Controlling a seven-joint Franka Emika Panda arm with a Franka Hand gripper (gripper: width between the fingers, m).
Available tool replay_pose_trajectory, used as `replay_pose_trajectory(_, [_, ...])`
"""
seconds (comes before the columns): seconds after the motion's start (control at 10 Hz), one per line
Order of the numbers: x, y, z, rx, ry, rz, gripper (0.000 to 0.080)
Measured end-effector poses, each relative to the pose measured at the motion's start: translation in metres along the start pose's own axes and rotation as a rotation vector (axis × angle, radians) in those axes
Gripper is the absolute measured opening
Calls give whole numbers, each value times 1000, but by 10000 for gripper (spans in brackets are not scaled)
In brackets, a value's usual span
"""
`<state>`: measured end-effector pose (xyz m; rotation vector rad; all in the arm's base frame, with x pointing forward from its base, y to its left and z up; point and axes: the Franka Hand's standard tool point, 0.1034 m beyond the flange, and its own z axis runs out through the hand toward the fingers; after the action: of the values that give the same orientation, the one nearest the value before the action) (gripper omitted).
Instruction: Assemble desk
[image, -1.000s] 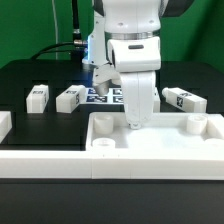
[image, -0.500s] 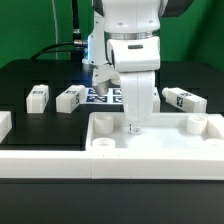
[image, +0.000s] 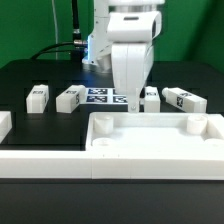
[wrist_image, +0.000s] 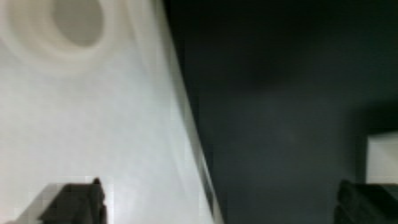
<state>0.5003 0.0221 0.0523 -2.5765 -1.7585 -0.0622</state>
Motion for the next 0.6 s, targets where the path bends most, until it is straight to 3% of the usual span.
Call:
replay_pose_trajectory(0.3, [44, -11, -6, -16, 10, 133, 648])
replay_pose_trajectory(0.6, [39, -10, -4, -14, 8, 151, 648])
